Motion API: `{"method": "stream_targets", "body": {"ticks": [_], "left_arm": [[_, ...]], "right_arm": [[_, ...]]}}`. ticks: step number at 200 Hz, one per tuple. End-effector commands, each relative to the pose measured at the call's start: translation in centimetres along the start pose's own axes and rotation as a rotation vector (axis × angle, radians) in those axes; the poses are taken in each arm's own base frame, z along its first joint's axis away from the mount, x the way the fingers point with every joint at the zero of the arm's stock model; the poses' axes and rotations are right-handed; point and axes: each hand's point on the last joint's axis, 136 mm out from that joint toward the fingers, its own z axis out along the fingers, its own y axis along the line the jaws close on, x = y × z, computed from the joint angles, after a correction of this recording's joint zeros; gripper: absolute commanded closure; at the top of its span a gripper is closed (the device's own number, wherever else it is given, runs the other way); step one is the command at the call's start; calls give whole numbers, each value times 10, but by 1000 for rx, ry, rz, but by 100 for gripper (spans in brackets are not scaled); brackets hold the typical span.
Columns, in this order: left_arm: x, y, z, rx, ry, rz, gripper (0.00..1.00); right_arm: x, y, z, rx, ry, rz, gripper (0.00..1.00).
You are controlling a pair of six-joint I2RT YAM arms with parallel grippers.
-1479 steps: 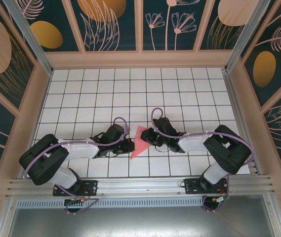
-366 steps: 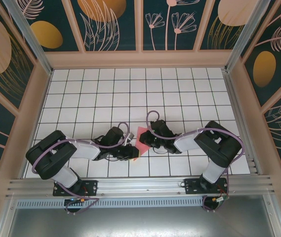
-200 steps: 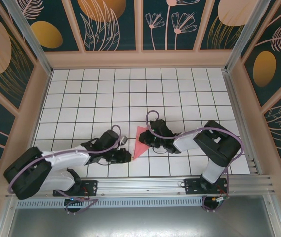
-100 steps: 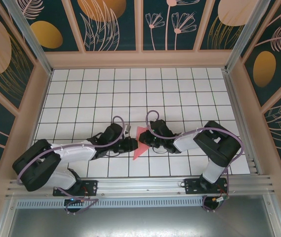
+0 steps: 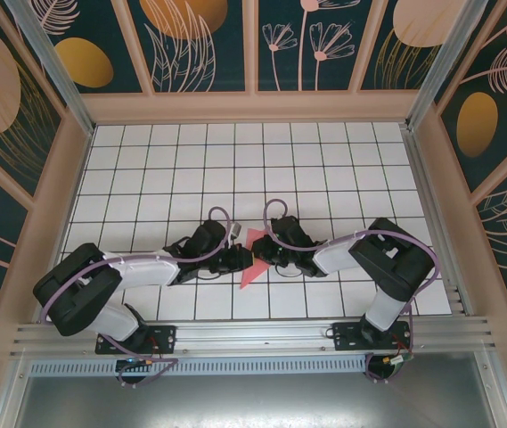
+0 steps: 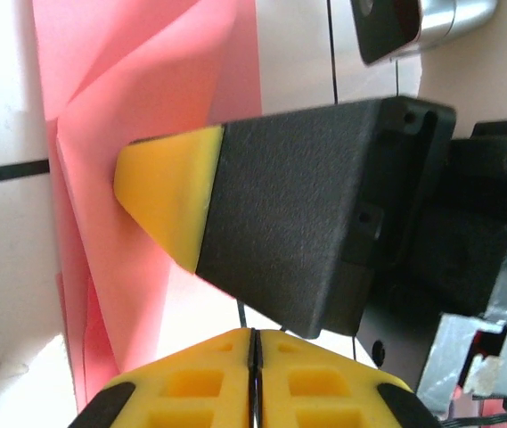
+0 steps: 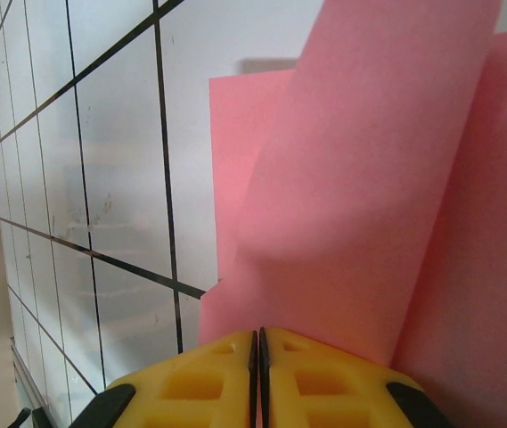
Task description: Fold a paper plane with a square sheet of paper (pick it up from the middle)
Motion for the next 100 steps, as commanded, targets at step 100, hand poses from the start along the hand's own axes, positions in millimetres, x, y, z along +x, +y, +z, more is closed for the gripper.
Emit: {"method": "stream_targets", "body": {"ticks": [100], "left_arm": [[17, 15, 9, -55, 98, -20, 100]], "right_arm": [[32, -86, 2, 293, 88, 60, 86]]}}
